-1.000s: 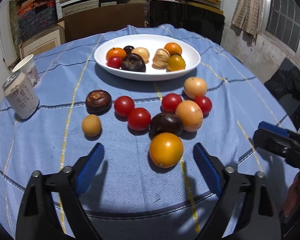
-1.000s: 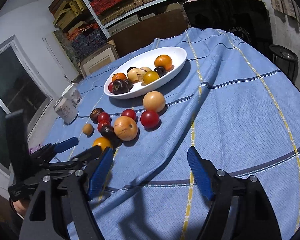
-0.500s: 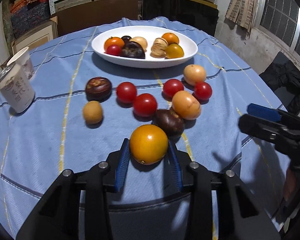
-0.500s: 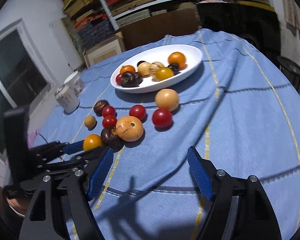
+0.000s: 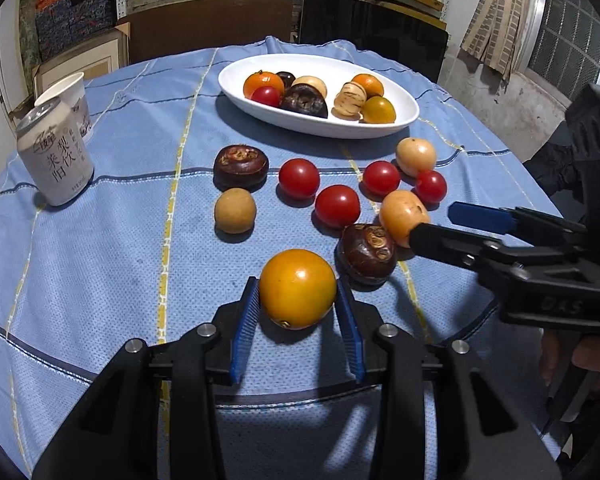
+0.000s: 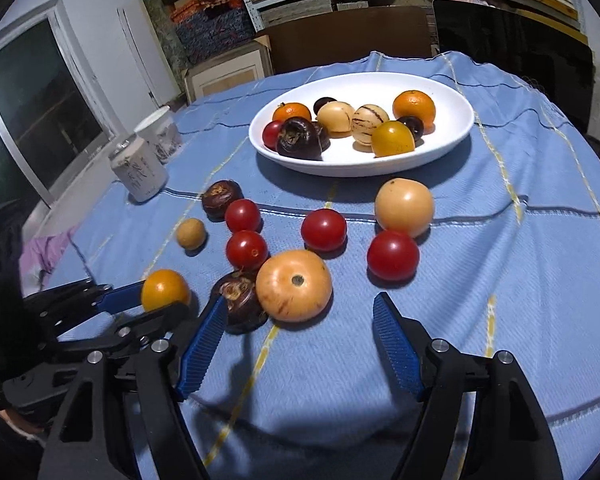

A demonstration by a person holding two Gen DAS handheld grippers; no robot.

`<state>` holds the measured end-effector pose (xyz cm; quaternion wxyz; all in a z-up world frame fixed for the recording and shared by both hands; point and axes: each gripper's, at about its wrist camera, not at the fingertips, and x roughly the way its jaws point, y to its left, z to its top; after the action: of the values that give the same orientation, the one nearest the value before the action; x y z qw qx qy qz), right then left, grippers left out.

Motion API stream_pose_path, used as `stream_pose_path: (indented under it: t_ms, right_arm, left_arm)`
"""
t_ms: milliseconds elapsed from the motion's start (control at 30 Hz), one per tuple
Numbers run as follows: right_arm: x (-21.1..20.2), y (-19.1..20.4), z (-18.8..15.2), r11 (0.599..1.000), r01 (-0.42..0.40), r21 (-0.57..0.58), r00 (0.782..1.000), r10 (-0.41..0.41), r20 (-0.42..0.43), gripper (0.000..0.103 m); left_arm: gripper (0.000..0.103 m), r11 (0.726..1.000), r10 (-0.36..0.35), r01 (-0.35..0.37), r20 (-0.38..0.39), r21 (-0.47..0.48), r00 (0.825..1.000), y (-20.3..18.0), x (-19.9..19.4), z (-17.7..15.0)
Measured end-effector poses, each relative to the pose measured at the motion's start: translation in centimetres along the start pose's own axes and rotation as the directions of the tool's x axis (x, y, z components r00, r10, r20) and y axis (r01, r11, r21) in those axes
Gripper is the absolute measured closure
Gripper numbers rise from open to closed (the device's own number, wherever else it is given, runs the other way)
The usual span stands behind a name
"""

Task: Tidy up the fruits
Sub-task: 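Hold the yellow fruit with the left tool while the right tool grasps a large pale orange fruit, then place the yellow fruit on the plate with the left tool while the right places its fruit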

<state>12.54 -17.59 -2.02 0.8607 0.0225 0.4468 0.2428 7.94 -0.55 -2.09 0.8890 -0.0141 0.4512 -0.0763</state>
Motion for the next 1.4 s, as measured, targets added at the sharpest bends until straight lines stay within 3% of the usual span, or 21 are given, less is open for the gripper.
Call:
stream_pose_path:
  t_ms: [67,200,300,367,533,1033,1167,1400]
  right_arm:
    - [0.7,-0.1,0.2,1.0,0.009,0.017,1.0,-0.009,-0.01,0.045]
    - [1.5,0.5,0.6,0.999,0.041,0.002,0.999,-0.041,-0.002,0.047]
    - [2.3,0.4,1.0,1.0,0.02,0.021,1.0,-0.019,-0.011,0.049]
    - [2.4,0.4,1.0,1.0,0.025,0.012,1.0,-0.025,-0.005,0.058]
    - [1.6,-0.1,0.7,0.999,0.006,0.04,1.0,-0.005,-0.014,0.059]
    - [-4.9,-1.9,0.0,0.999,0.019,0.04,0.996,-0.022,0.087,0.059]
    - [-6.2,-2.1,1.0,0.999,0.013,0.034,0.992,-0.017,0.125,0.059]
    - [-7.6,-2.2,5.1,1.0,0.015,-0.004,0.98,-0.013,0.199,0.059]
  left_arm:
    - [0.066,1.0,-0.007,0.007,-0.004,-0.004,1.0,0.1,0.2,0.0]
    - [0.065,1.0,-0.01,0.01,-0.007,-0.006,1.0,0.2,0.4,-0.1]
    - [0.065,1.0,-0.014,0.014,-0.007,-0.007,1.0,0.1,0.4,-0.1]
    - [0.065,1.0,-0.015,0.015,-0.005,-0.009,1.0,0.1,0.4,-0.1]
    - [0.065,1.0,-0.018,0.018,-0.006,-0.014,1.0,0.2,0.3,-0.1]
    - [0.065,1.0,0.001,-0.001,0.029,0.019,1.0,-0.9,-1.8,0.7]
    - [0.066,0.999,-0.01,0.009,0.046,0.031,0.999,-1.2,-2.5,2.0]
    - [0.066,0.997,-0.023,0.016,0.109,0.07,0.994,-2.4,-3.3,7.1]
